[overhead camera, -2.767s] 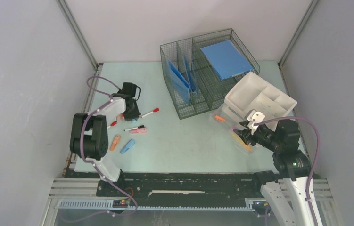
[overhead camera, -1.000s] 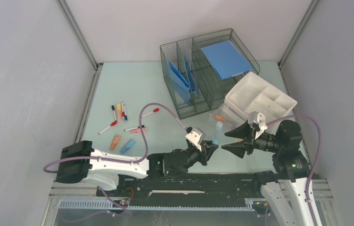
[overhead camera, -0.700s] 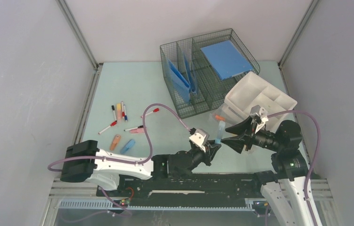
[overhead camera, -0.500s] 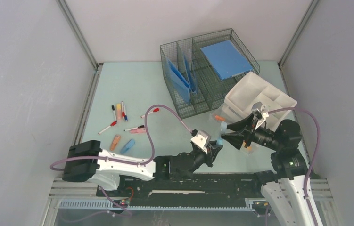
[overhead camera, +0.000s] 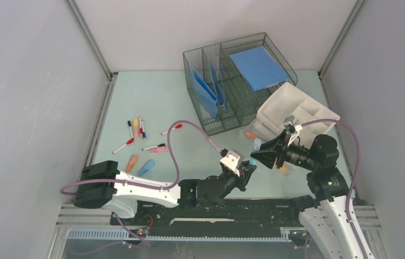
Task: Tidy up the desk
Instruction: Pick up the stationery from the center of the board, then place the stationery in the drawer.
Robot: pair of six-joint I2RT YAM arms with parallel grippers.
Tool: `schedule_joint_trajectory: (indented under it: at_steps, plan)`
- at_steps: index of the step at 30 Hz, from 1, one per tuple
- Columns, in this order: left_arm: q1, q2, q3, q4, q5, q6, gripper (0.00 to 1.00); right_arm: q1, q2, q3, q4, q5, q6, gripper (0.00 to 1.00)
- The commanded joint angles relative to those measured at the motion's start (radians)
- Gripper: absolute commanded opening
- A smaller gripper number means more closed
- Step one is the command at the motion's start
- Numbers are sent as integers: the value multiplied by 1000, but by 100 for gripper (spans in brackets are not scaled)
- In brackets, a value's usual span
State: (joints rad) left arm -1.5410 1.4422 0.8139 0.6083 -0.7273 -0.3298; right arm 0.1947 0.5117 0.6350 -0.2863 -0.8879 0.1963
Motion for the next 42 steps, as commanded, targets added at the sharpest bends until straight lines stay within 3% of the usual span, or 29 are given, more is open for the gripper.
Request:
schedule_joint_trajectory:
  at_steps: [1, 5, 11, 17, 20, 24, 26, 34, 42]
  plan:
    - [-8, 4, 51, 45, -24, 29, 0, 18, 9, -12, 43, 21, 20, 44]
    - [-8, 2, 51, 45, -2, 36, 4, 23, 12, -15, 50, 8, 12, 29]
    - [-9, -16, 39, 45, 18, 35, 30, 23, 11, -15, 55, -18, -7, 0]
    - [-7, -71, -13, 51, 102, 54, 71, 20, -8, -15, 54, -28, -78, 0]
    - [-8, -104, -44, 52, 135, 66, 84, 11, -26, -14, 47, -29, -132, 0]
    - [-7, -162, -86, 26, 127, 80, 95, -14, -28, 23, -20, -20, -225, 0]
    - [-7, -196, -105, -3, 102, 83, 99, -25, -26, 44, -57, -5, -276, 0]
    - [-4, -317, -199, -108, -3, 48, 100, -73, -48, 111, -204, -2, -502, 0]
    - [5, -428, -301, -172, -85, -17, 100, -128, -88, 143, -238, 95, -546, 0]
